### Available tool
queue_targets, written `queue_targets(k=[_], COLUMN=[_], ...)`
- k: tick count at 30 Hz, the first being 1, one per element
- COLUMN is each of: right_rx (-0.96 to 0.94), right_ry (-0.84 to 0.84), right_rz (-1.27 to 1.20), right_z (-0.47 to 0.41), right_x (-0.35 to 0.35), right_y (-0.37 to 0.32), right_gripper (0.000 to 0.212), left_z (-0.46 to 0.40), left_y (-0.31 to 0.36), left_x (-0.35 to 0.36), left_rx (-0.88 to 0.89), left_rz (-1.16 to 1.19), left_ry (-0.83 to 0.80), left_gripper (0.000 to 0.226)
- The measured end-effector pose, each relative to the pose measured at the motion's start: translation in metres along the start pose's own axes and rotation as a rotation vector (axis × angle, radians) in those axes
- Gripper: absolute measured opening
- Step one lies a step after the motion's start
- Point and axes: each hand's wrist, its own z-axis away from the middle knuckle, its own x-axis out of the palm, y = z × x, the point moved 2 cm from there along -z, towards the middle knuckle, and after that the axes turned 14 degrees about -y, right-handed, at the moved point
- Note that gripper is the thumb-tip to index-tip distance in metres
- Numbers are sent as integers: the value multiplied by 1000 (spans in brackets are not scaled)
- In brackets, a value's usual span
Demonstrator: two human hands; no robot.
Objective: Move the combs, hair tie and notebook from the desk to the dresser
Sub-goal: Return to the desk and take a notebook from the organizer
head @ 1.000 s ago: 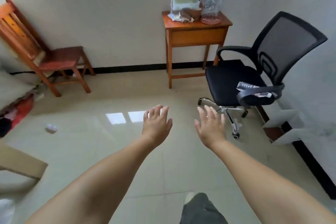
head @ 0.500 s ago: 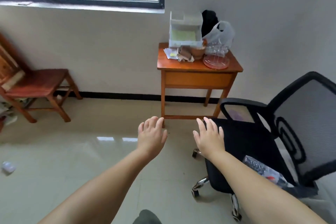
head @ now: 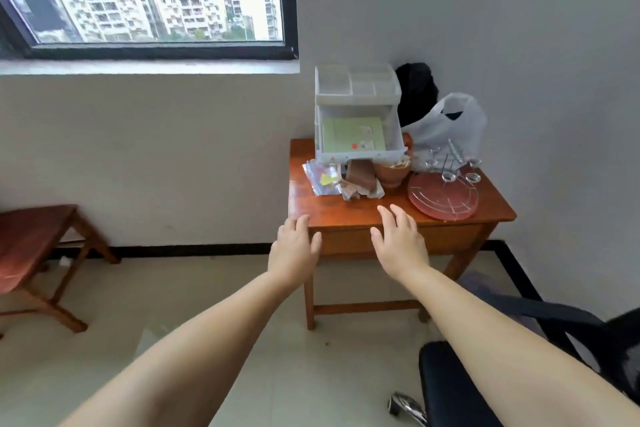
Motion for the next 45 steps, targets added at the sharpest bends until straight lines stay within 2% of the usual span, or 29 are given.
queue_targets(k=[7,12,14,16,20,24,27,29,33,36,38,40,42,45], right_rx=[-55,20,90,156,215,288,271,236,126,13,-71,-122,-160,-219], right_ry=[31,-12,-81,-127,-68,-75,-103,-127,-115,-67,-52,-137,-361,-665], right_rz=[-180,-270,-281,-313,-325,-513,-822,-921,-1004,-1163,-1314,-1383,-1304,-881], right_z=[-163,-263,-291,-310,-328,-340,-341,-339,-326,-304,-284,-263,-245,-231], right_x=[-53,-77,-82,-82,-79,-83,-88,-93,-112,-129,-138,-144,-145,-135], right_y=[1,17,25,29,30,31,29,24,24,38,51,63,68,56], right_gripper=[49,52,55,54,43,39,36,31,9,10,17,28,38,26], left_z=[-155,-230,-249,-261,-264,-264,-264,-264,-267,-266,-267,-268,-270,-274], left_y=[18,16,15,14,11,12,13,12,9,7,4,1,0,3], left_x=[-30,-27,-24,-24,-25,-32,-36,-37,-43,-47,-49,-50,-53,-62], left_rx=[-58,-9,-17,-38,-24,31,64,81,87,110,127,152,179,200], left_rz=[432,309,281,228,187,172,150,139,122,150,163,162,153,241], left_ry=[0,-23,-7,46,99,104,103,84,40,44,47,51,73,133], left_gripper=[55,62,51,29,27,29,30,34,43,48,44,38,34,30])
